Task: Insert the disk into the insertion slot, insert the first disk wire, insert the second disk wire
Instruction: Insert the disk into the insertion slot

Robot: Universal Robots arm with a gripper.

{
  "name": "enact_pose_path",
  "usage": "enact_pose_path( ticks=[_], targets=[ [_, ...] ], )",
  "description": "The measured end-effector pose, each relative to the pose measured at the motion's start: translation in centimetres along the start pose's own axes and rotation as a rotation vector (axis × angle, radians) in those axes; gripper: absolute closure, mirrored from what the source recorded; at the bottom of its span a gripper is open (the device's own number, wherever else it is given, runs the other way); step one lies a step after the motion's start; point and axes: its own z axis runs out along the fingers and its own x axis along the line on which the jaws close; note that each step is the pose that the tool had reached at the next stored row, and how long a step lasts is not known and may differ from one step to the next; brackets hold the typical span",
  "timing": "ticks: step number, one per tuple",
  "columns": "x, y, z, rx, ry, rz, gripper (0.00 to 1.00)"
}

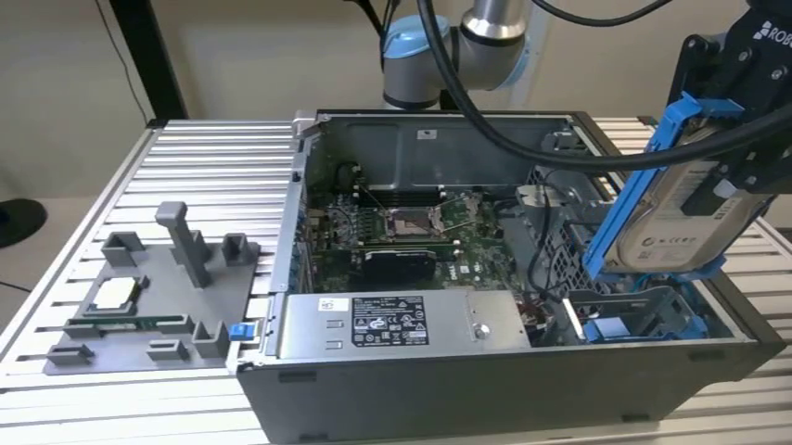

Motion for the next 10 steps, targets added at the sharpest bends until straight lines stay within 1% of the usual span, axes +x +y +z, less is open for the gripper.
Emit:
enact_pose_path(
  ticks=[6, 10],
  targets=[
    [0.0, 0.0, 0.03, -0.0001, -0.0008, 0.0, 1.0],
    [0.0, -0.03, 0.2, -0.0001, -0.0025, 0.0, 1.0]
  ],
)
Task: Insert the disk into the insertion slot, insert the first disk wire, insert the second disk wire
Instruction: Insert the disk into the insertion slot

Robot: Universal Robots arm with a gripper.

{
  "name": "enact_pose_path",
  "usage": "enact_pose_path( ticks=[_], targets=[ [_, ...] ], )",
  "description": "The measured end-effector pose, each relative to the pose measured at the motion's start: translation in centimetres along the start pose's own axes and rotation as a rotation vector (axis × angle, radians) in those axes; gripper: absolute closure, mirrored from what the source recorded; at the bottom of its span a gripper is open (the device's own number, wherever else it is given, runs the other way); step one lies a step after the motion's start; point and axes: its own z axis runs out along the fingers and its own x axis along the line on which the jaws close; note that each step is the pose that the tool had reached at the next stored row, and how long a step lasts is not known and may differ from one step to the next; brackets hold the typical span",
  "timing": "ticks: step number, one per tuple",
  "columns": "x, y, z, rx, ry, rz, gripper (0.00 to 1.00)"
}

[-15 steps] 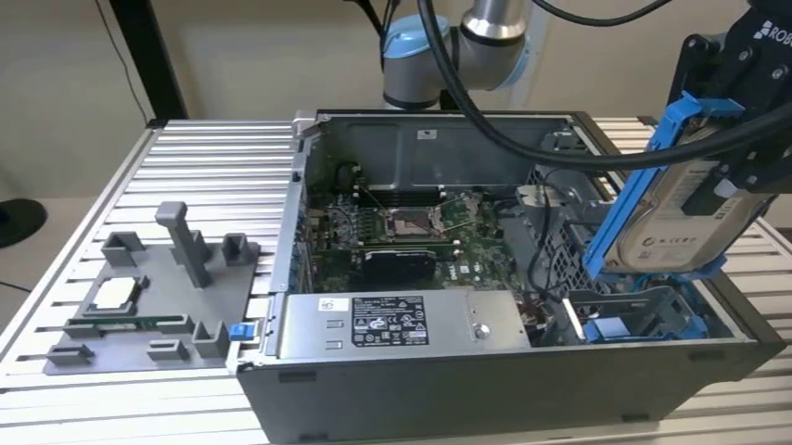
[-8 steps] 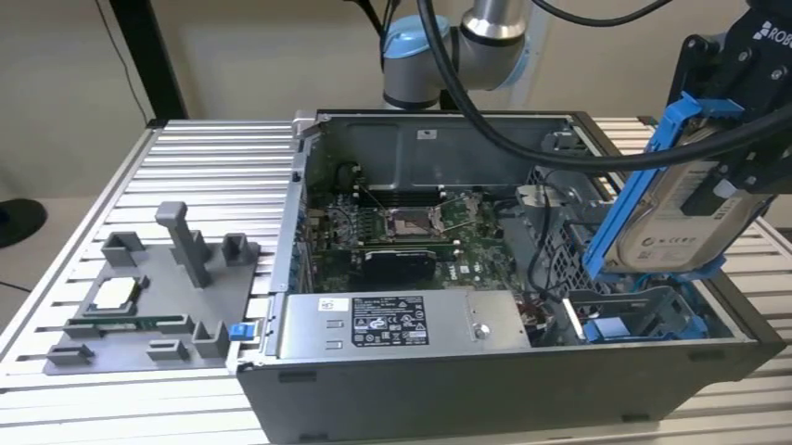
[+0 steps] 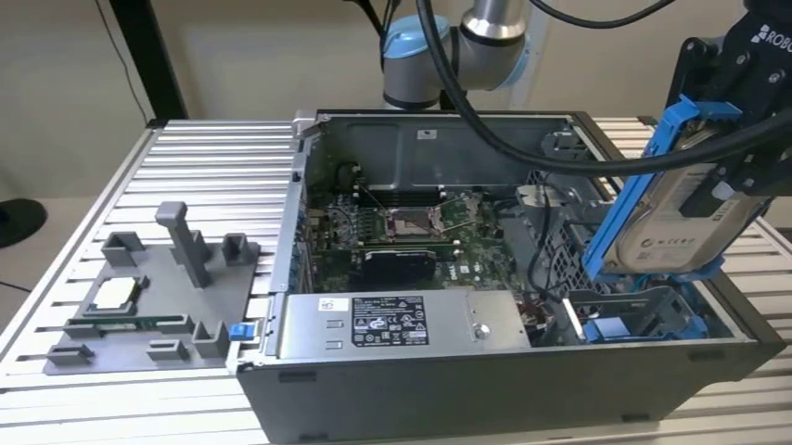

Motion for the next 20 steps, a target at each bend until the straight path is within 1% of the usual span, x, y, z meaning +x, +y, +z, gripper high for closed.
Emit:
enact_pose_path(
  ticks=[5, 8, 11, 20],
  targets=[
    [0.0, -0.08, 0.36, 0.0, -0.0002, 0.0, 1.0],
    [0.0, -0.12, 0.75, -0.0001, -0.0009, 0.0, 1.0],
    [0.02, -0.22, 1.18, 0.0, -0.0042, 0.0, 1.0],
    [0.47, -0.64, 2.11, -0.0002, -0.0117, 0.012, 1.0]
  ],
)
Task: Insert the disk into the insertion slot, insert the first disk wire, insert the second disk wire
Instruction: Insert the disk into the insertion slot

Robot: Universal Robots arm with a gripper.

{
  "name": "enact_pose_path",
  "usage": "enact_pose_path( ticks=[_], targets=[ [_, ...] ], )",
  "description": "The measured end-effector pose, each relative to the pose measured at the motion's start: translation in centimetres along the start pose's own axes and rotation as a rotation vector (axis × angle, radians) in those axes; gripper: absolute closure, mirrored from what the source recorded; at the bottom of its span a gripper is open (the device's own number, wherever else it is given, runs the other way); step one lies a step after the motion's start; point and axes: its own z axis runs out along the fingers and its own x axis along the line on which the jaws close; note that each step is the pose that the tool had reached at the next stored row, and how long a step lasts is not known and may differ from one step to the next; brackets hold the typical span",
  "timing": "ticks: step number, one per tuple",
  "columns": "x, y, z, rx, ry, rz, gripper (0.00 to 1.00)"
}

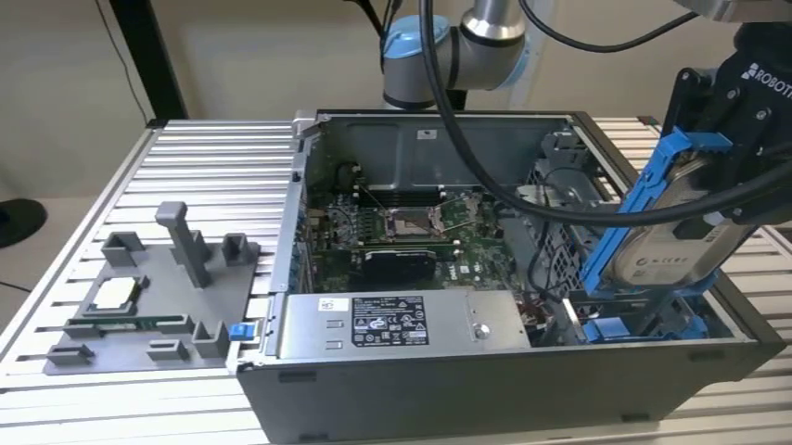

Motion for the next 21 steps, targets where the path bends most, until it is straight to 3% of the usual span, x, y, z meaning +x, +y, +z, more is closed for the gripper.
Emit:
enact_pose_path(
  ticks=[13, 21],
  targets=[
    [0.02, -0.04, 0.29, -0.0001, -0.0014, 0.001, 1.0],
    [0.02, -0.43, 1.15, -0.0001, -0.0023, 0.001, 1.0]
  ],
)
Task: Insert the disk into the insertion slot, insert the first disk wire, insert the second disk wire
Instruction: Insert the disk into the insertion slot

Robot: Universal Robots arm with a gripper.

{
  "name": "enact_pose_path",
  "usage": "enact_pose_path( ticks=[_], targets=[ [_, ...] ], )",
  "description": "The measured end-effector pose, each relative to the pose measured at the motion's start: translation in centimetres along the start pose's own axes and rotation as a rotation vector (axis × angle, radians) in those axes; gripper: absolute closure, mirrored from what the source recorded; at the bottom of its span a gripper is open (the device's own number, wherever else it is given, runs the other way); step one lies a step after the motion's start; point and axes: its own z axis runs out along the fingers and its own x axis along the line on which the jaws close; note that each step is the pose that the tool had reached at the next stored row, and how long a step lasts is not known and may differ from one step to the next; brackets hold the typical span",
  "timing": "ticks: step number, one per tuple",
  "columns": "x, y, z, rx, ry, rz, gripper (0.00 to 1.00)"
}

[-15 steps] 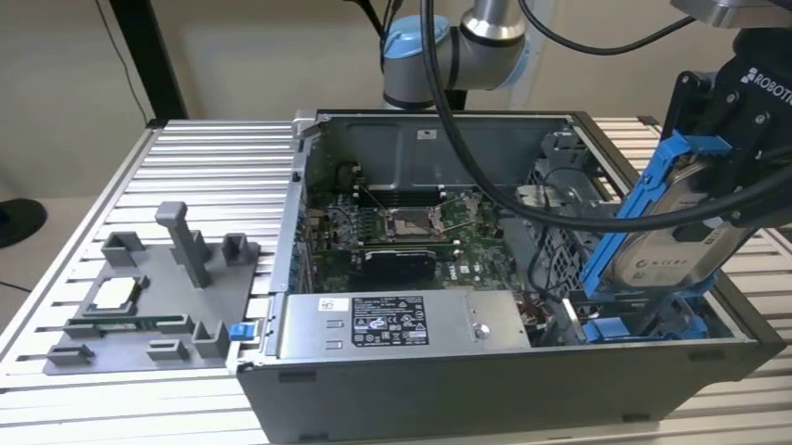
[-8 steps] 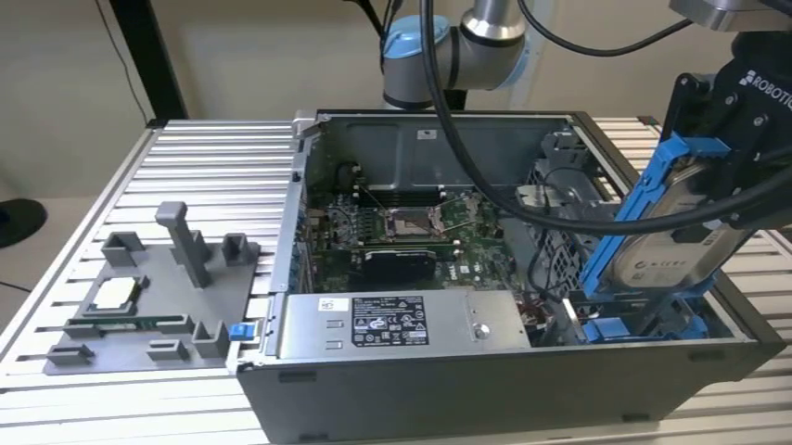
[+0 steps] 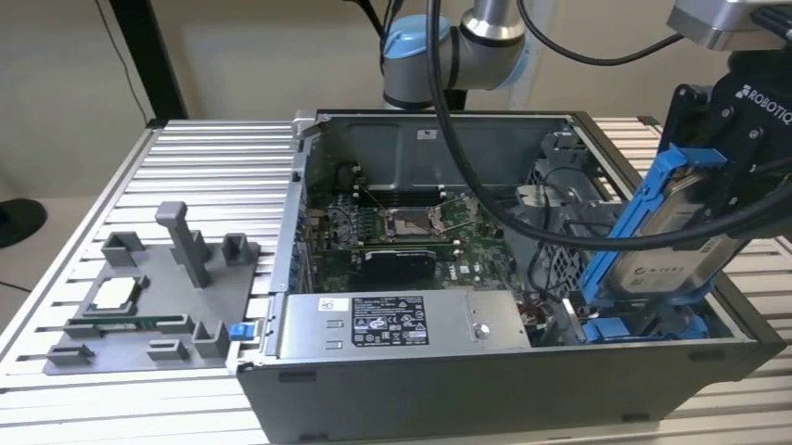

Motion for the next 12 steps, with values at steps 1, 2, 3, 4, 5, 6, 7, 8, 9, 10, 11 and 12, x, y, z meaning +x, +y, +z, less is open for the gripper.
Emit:
enact_pose_path(
  ticks=[1, 2, 3, 4, 5, 6, 7, 8, 9, 10, 11, 12],
  targets=[
    [0.0, -0.05, 0.15, 0.0, 0.0001, 0.0, 1.0],
    [0.0, -0.07, 0.31, -0.0001, 0.0001, 0.0, 1.0],
    [0.01, -0.08, 0.48, -0.0001, 0.0001, 0.0, 1.0],
    [0.01, -0.09, 0.65, -0.0001, 0.0002, 0.0, 1.0],
    [0.01, -0.09, 0.81, -0.0001, 0.0002, 0.0, 1.0],
    [0.02, -0.1, 0.98, -0.0001, 0.0001, 0.0, 1.0],
    [0.03, -0.11, 1.13, -0.0001, 0.0001, 0.0, 1.0],
    [0.04, -0.12, 1.28, -0.0001, 0.0001, 0.0, 1.0],
    [0.04, -0.15, 1.43, -0.0001, 0.0001, 0.0, 1.0],
    [0.04, -0.17, 1.57, -0.0001, 0.0001, 0.0, 1.0],
    [0.04, -0.19, 1.72, -0.0001, 0.0001, 0.0, 1.0],
    [0.05, -0.2, 1.87, -0.0001, 0.0001, 0.0, 1.0]
  ],
)
